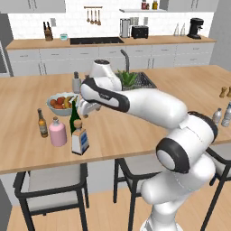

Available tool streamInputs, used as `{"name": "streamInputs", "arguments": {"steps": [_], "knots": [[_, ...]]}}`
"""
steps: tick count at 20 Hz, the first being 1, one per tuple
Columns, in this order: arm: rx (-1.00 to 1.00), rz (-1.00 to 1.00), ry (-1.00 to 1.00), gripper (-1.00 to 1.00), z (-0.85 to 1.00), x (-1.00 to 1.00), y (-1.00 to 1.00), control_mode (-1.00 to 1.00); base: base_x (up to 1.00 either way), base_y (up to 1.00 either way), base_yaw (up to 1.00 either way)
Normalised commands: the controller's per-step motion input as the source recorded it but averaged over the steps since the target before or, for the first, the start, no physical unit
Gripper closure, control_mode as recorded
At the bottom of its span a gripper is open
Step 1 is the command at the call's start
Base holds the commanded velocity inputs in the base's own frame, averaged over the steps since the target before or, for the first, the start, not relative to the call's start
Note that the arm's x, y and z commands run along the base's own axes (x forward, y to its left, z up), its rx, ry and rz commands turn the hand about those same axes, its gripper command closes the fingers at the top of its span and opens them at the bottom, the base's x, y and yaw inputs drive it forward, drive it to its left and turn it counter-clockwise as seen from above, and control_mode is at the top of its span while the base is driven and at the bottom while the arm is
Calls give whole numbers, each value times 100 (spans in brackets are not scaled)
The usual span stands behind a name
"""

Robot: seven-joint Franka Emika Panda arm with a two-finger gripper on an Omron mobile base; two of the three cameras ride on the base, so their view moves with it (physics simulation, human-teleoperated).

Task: Move the plastic bottles in the middle to the plastics group, and the glass bottles in the middle to the glass group.

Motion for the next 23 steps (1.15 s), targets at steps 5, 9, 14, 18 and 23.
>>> {"name": "streamInputs", "arguments": {"steps": [5,9,14,18,23], "knots": [[0,0,-2,-100,0,-56,-73,-100,0,0,0],[0,-4,0,-100,1,-33,-58,-100,0,0,0],[2,-5,0,-100,13,-6,-45,-100,0,0,0],[11,-14,-1,-100,0,0,-64,-100,0,0,0],[7,-20,0,-100,0,0,-66,-100,0,0,0]]}}
